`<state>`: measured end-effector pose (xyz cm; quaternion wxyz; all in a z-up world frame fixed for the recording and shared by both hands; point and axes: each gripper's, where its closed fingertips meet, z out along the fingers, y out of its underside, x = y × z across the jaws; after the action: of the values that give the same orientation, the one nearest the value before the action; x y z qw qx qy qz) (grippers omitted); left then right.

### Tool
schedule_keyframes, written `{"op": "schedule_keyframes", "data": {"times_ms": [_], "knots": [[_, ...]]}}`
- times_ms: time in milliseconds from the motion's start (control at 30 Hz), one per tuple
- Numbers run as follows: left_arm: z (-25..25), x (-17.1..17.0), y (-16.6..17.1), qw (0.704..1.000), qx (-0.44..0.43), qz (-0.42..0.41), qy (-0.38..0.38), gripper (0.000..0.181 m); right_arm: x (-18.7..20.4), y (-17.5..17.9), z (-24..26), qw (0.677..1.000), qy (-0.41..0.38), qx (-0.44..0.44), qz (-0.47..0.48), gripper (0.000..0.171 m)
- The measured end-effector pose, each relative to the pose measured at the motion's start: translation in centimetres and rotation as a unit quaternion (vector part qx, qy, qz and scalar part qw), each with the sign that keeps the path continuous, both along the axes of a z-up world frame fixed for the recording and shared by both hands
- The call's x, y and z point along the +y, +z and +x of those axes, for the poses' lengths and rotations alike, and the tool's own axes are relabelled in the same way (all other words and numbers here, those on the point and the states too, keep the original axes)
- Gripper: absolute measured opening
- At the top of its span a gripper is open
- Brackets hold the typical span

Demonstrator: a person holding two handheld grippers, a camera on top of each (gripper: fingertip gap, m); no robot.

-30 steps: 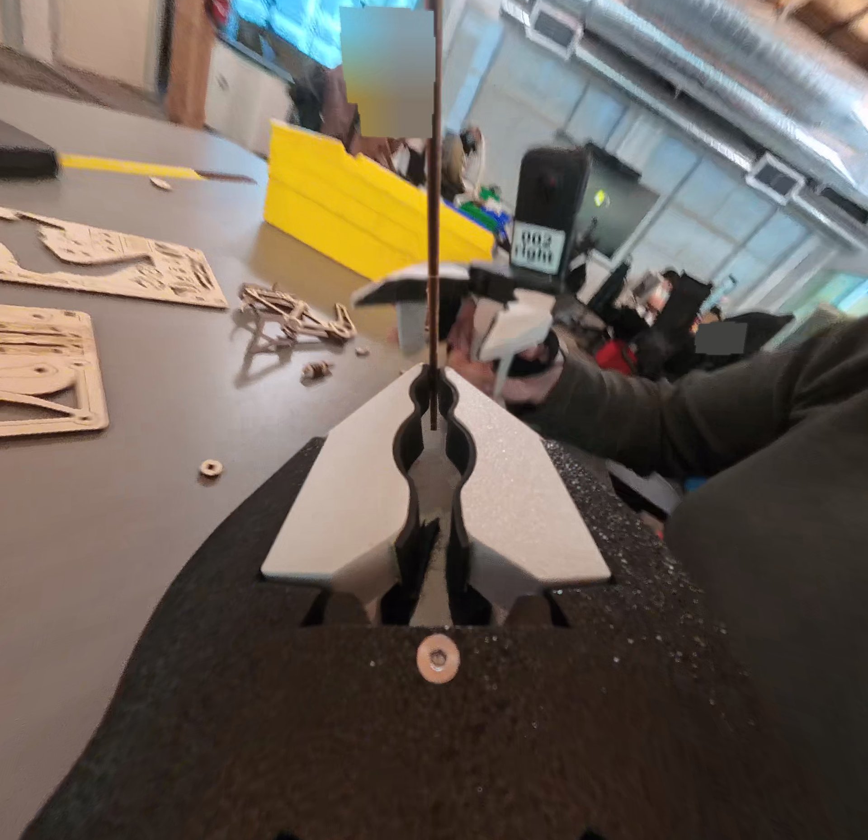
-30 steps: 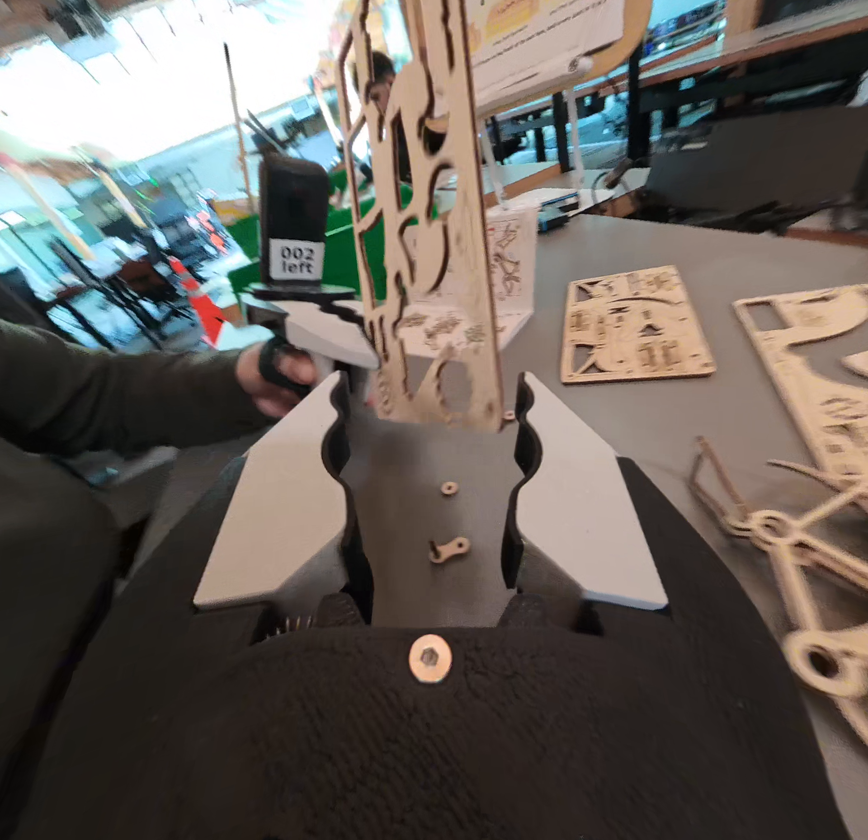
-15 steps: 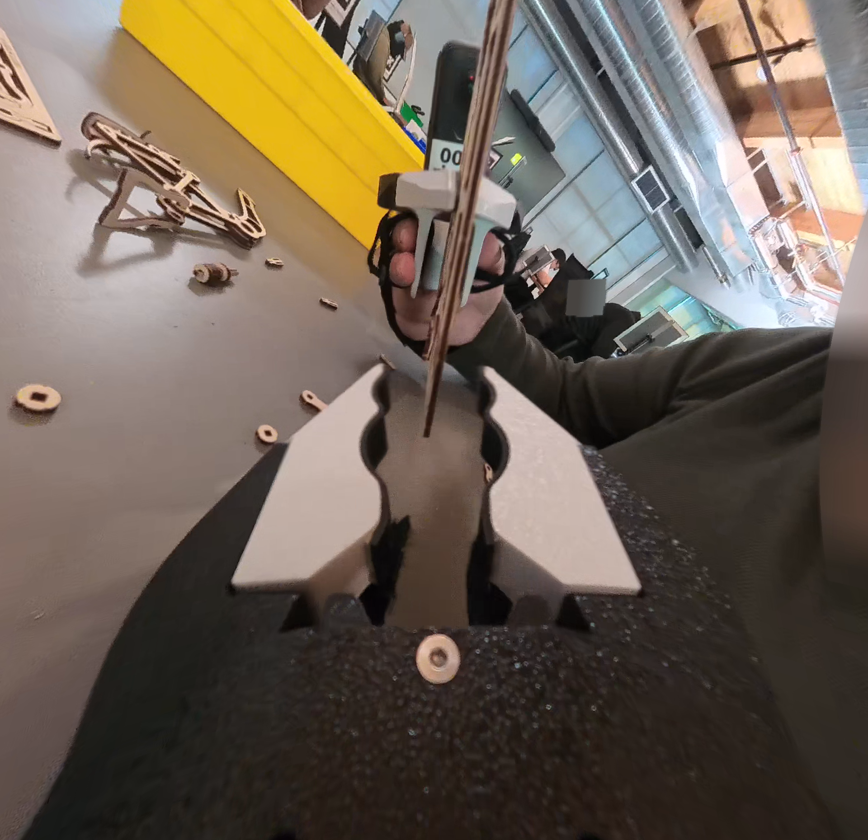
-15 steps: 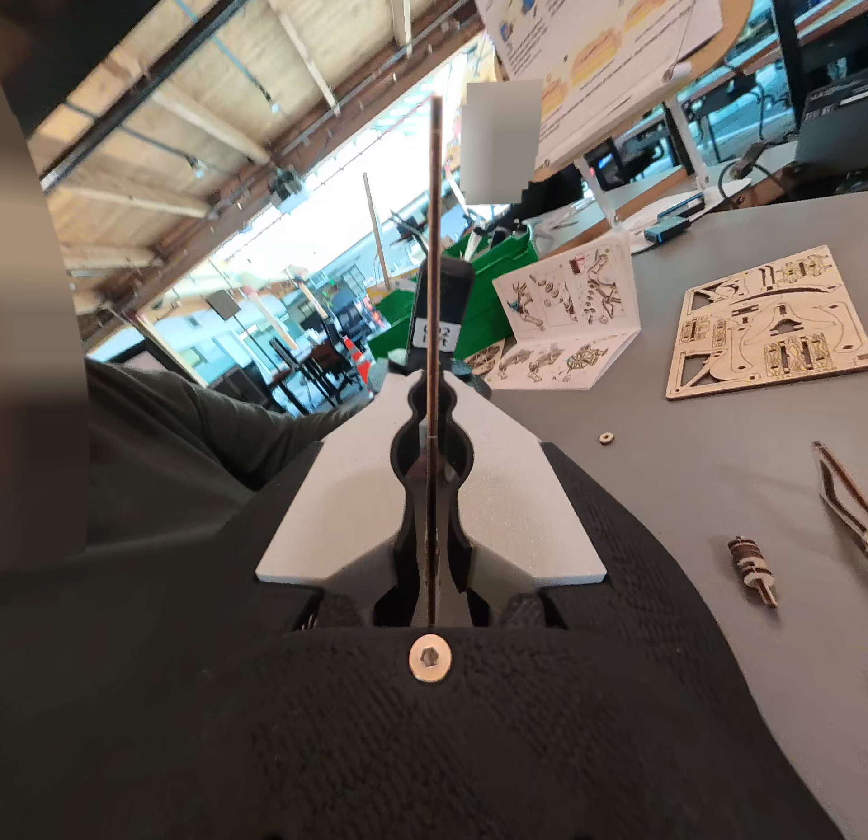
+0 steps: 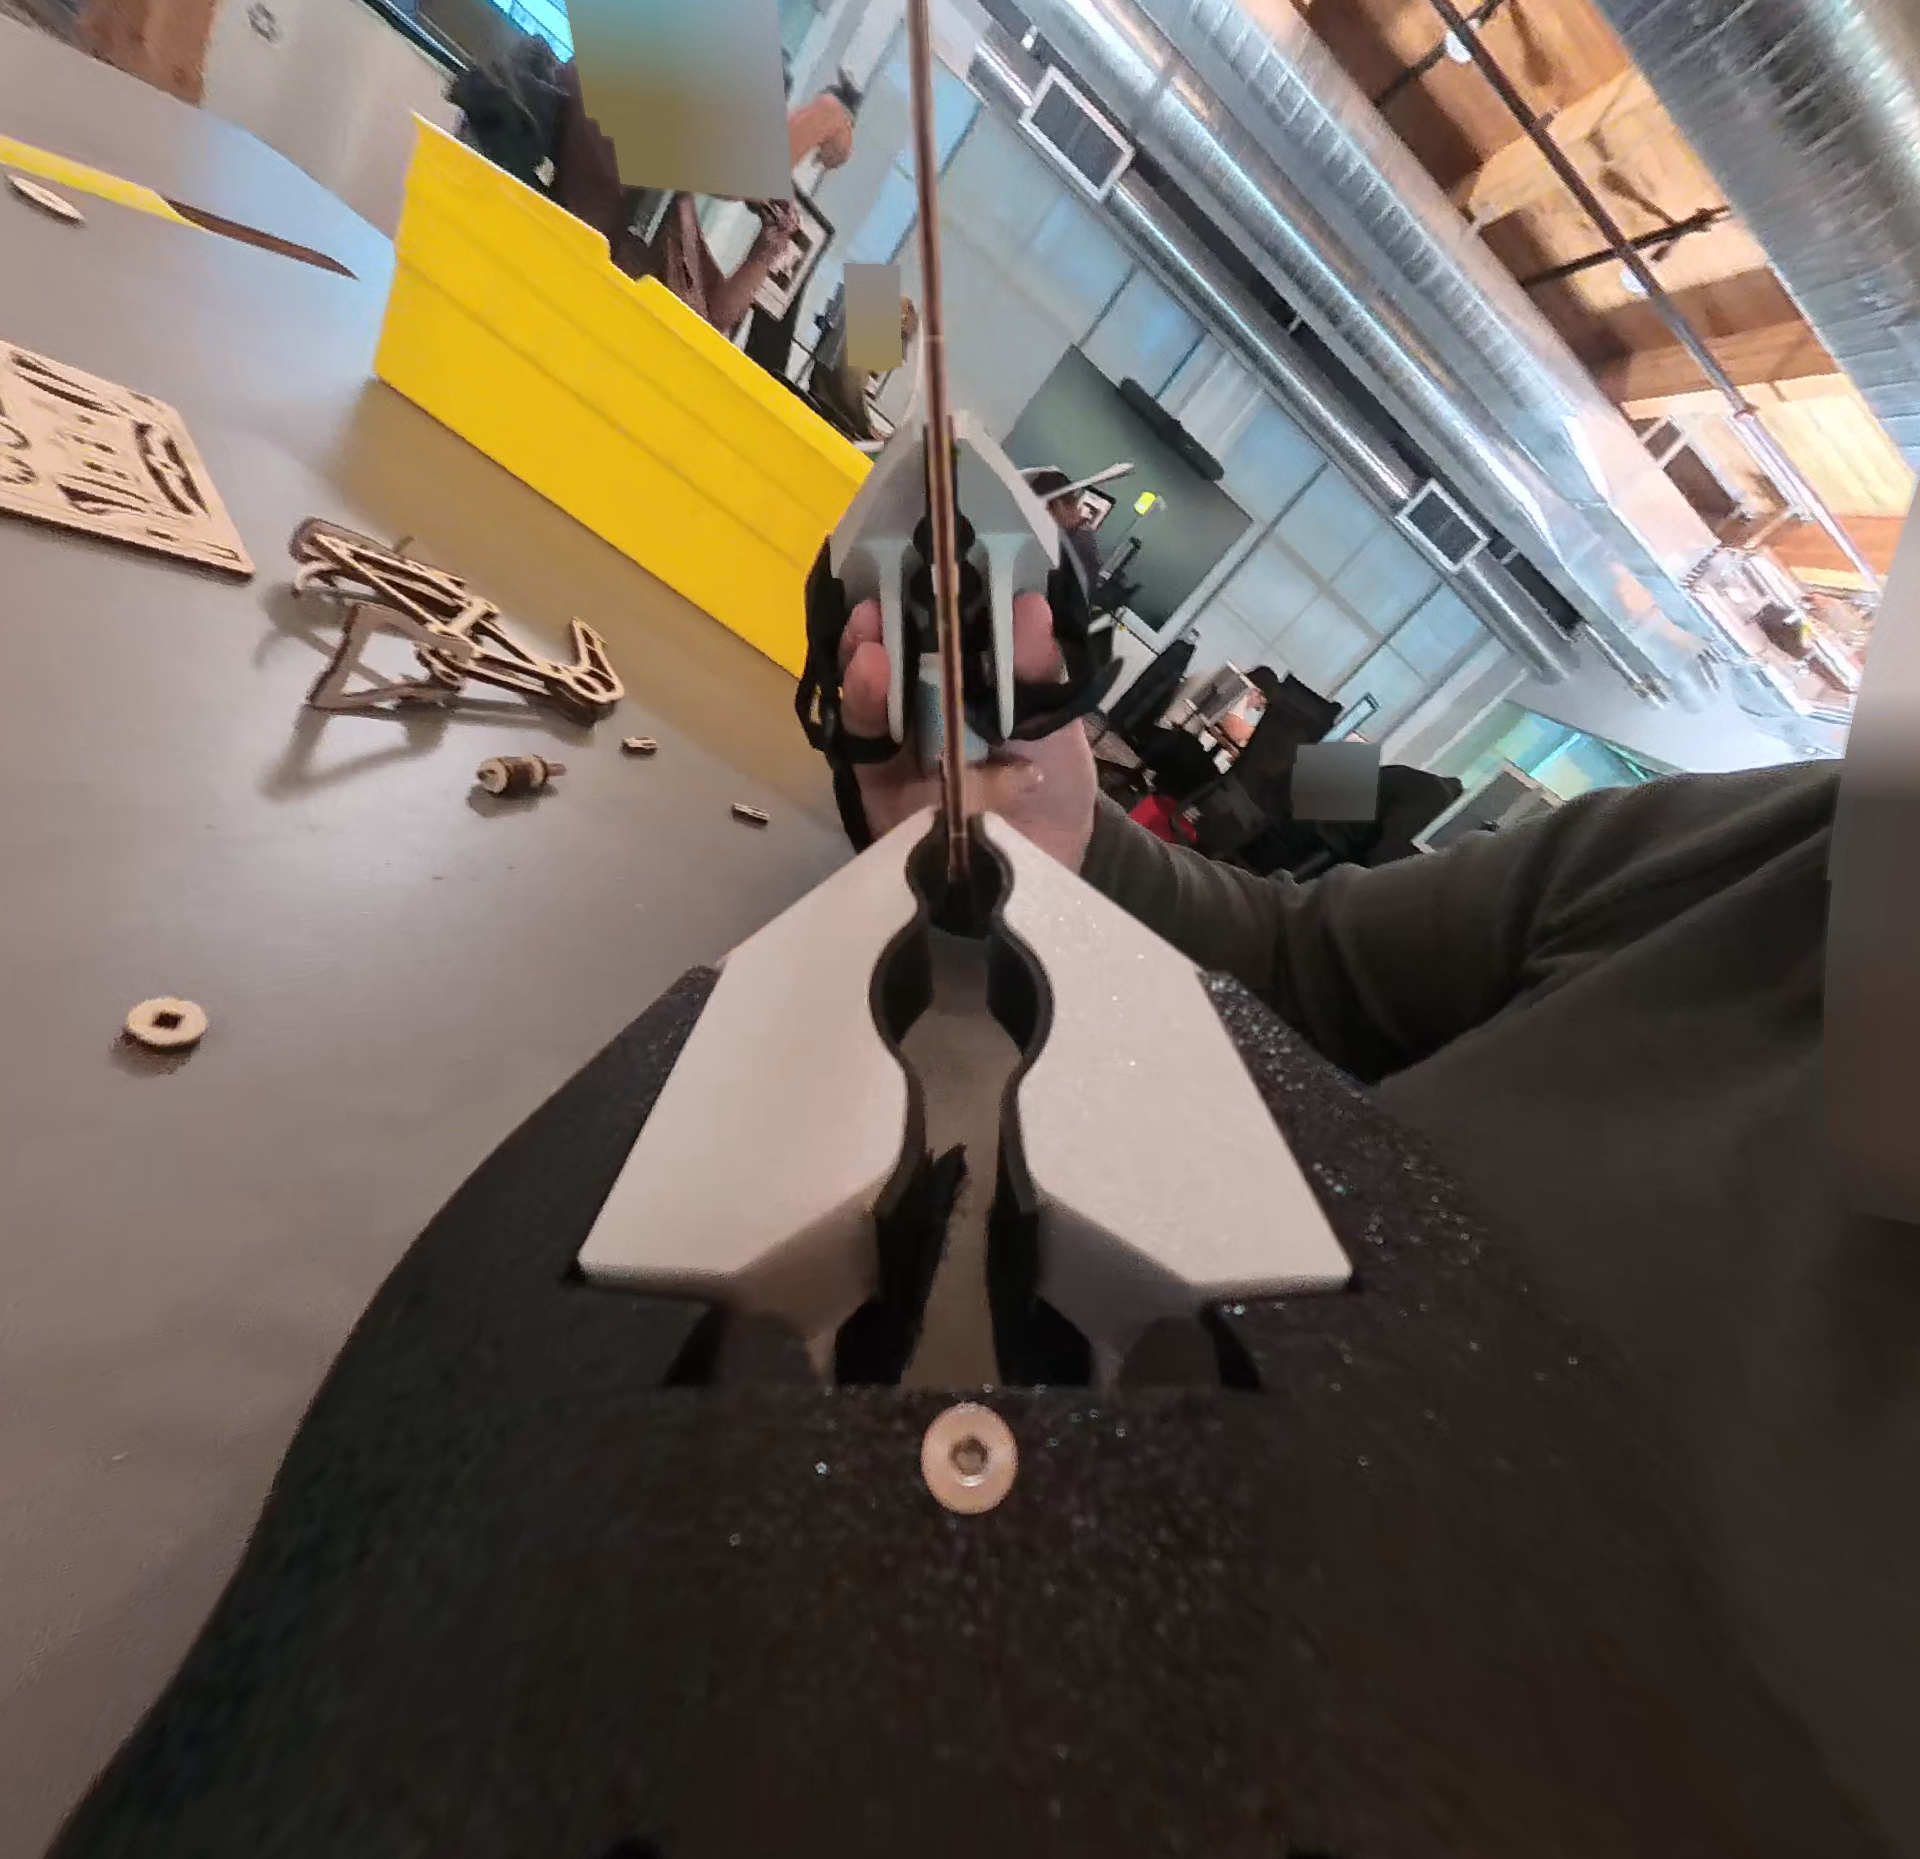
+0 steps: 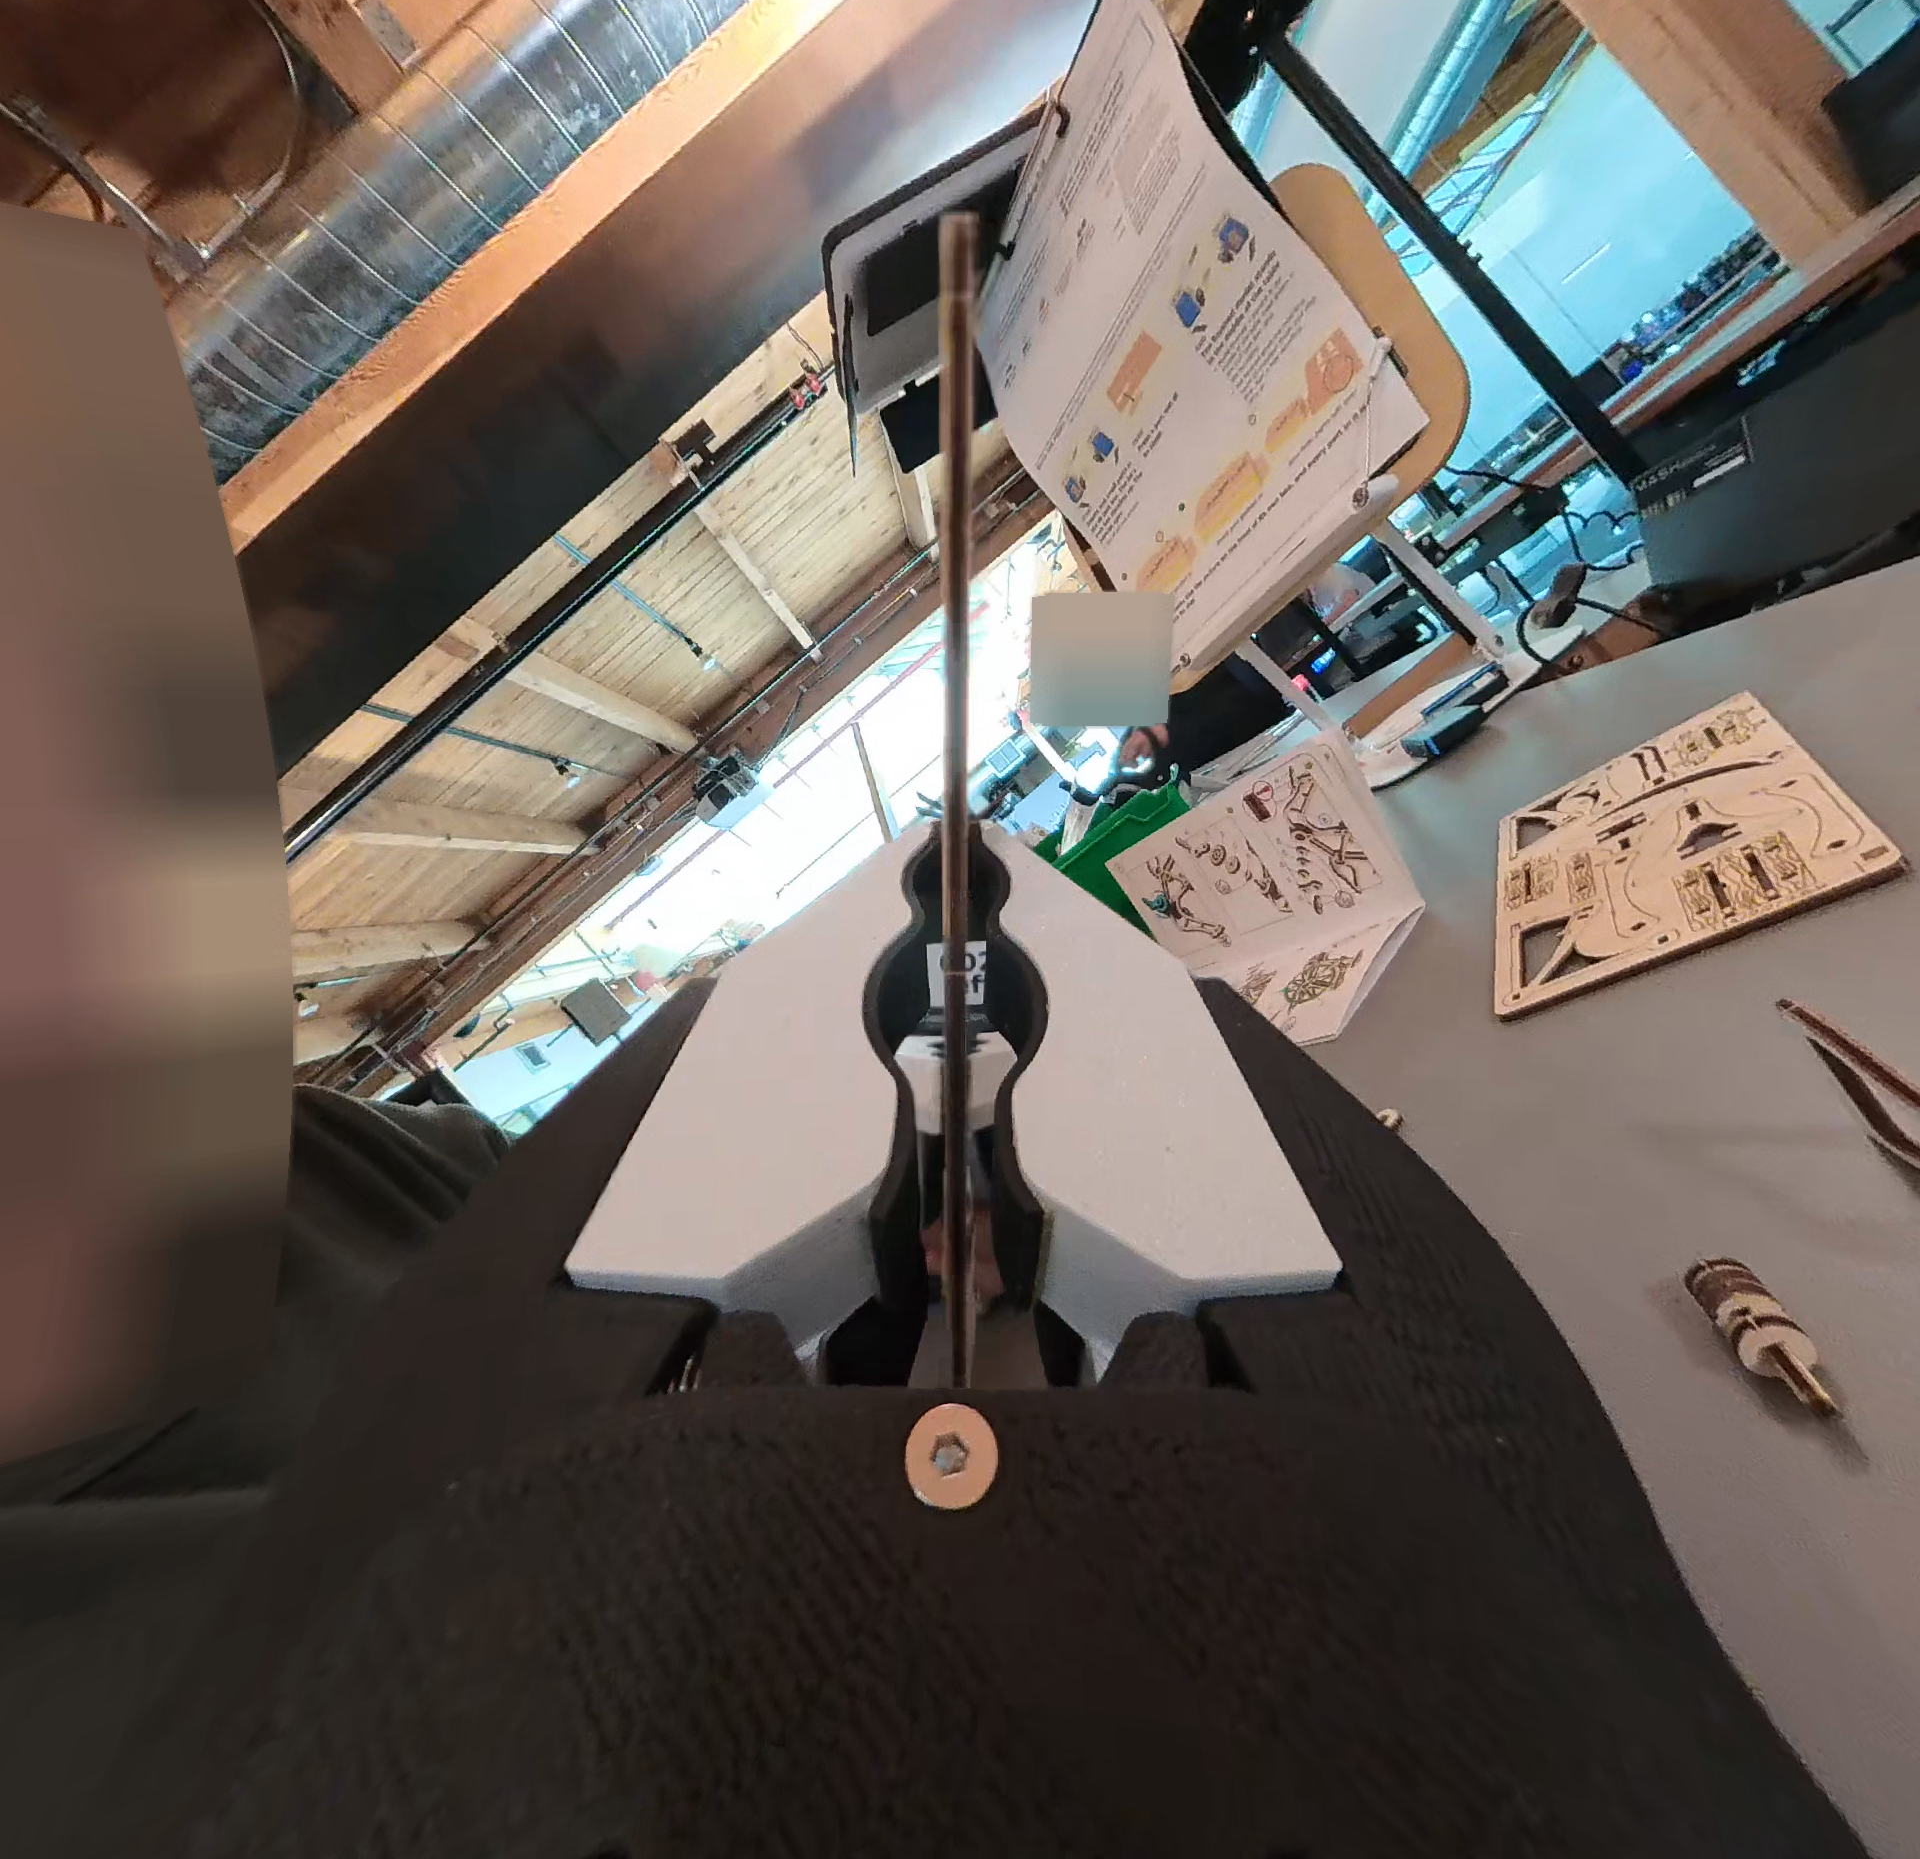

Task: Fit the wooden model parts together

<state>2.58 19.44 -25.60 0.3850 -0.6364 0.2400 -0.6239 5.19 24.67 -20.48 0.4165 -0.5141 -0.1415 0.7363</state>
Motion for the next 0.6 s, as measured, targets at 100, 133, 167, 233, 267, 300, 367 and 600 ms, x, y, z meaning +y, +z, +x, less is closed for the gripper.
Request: {"op": "schedule_keyframes", "data": {"times_ms": [100,133,167,233,267,300,367,600], "knots": [[-0.6,0.7,0.6,1.000,-0.019,0.001,0.024,0.001,0.3,0.0,0.3,1.000,-0.009,-0.008,0.011,0.001],[-0.9,1.0,0.8,0.999,-0.029,-0.002,0.031,0.000,0.3,0.1,0.4,1.000,-0.013,-0.011,0.016,0.001],[-1.3,1.2,1.1,0.998,-0.042,-0.006,0.038,0.000,0.3,0.1,0.4,1.000,-0.015,-0.013,0.020,0.001],[-1.8,1.6,1.5,0.997,-0.059,-0.009,0.048,0.000,0.3,0.0,0.4,0.999,-0.018,-0.019,0.023,0.000],[-2.0,1.7,1.6,0.997,-0.062,-0.008,0.051,0.000,0.3,0.0,0.3,0.999,-0.017,-0.020,0.022,0.000],[-2.1,1.8,1.6,0.997,-0.063,-0.005,0.055,0.000,0.3,-0.1,0.3,0.999,-0.016,-0.020,0.021,0.001],[-2.3,1.9,1.8,0.996,-0.065,0.004,0.062,0.000,0.4,-0.2,0.3,1.000,-0.015,-0.019,0.017,0.001],[-6.6,2.6,6.5,0.962,-0.128,0.147,0.189,0.000,3.0,0.2,2.7,0.980,-0.170,-0.077,0.062,0.045]]}}
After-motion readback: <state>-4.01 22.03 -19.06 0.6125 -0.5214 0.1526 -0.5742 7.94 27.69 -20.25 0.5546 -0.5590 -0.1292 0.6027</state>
